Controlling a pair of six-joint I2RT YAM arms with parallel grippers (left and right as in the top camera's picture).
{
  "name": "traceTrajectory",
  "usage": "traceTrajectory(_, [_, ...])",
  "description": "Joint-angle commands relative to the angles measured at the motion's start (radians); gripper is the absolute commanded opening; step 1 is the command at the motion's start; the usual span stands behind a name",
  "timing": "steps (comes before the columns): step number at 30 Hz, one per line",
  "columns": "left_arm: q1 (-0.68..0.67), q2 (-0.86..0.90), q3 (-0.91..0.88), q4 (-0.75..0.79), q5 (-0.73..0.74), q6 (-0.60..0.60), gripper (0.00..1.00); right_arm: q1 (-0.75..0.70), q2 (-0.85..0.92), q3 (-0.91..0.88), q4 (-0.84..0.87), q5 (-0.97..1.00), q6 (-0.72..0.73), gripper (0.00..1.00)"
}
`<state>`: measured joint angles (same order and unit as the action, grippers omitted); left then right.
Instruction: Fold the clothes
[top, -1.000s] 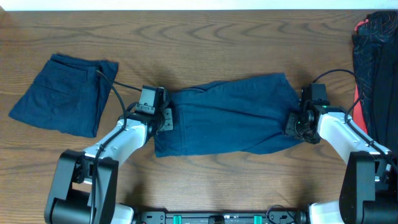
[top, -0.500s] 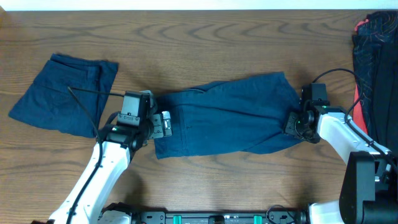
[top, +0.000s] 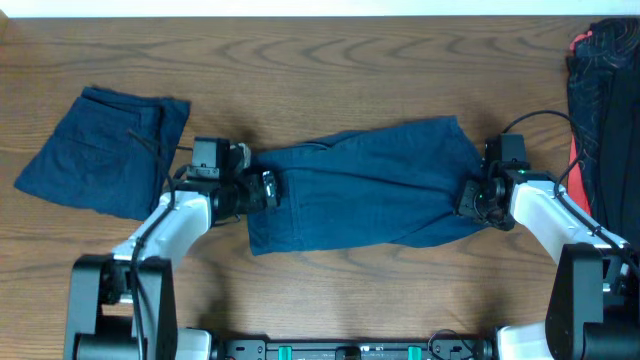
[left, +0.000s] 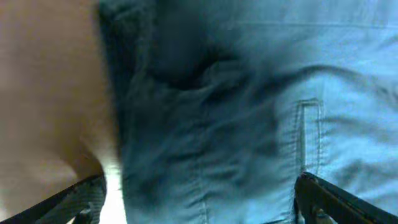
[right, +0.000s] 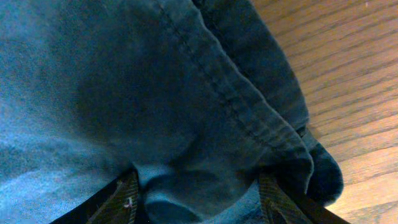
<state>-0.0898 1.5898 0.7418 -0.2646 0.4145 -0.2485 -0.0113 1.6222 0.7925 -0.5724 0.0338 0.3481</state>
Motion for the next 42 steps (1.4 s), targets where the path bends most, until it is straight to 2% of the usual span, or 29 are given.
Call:
traceTrajectory(1, [-0.002,0.117,-0.032,-0.002,0.231,0.012,0.94,-0.003,0.035,-0.034,-0.003,0.007,0.003,0.61])
traceTrajectory(2, [-0.003,0.135,-0.032,-0.002,0.266,0.012,0.89,-0.003,0.035,-0.034,-0.003,0.007,0.003,0.61])
traceTrajectory(7, [-0.007,0.182,-0.032,-0.026,0.311,0.012,0.49,-0.003,0.035,-0.034,-0.004,0.007,0.003,0.61])
traceTrajectory(11, [-0.005,0.175,-0.030,-0.013,0.292,0.012,0.30,-0.003,0.035,-0.034,-0.004,0.007,0.003,0.61])
traceTrajectory(15, [0.005,0.139,-0.019,-0.019,0.224,0.013,0.06,-0.003,0.035,-0.034,-0.009,0.007,0.003,0.61])
traceTrajectory(22, [0.048,-0.028,0.034,-0.140,0.111,0.013,0.06,-0.003,0.029,-0.019,-0.020,0.007,0.003,0.63])
traceTrajectory(26, [0.047,-0.119,0.042,-0.177,0.103,0.016,0.06,-0.002,-0.017,0.070,-0.102,-0.008,-0.016,0.65])
traceTrajectory(32, [0.048,-0.235,0.051,-0.244,0.035,0.019,0.06,0.010,-0.094,0.248,-0.225,-0.229,-0.133,0.65])
traceTrajectory(37, [0.047,-0.293,0.098,-0.320,0.002,0.027,0.06,0.071,-0.100,0.269,-0.200,-0.479,-0.179,0.58])
traceTrajectory(42, [0.047,-0.293,0.200,-0.384,-0.001,0.031,0.06,0.202,-0.065,0.257,-0.172,-0.498,-0.189,0.56])
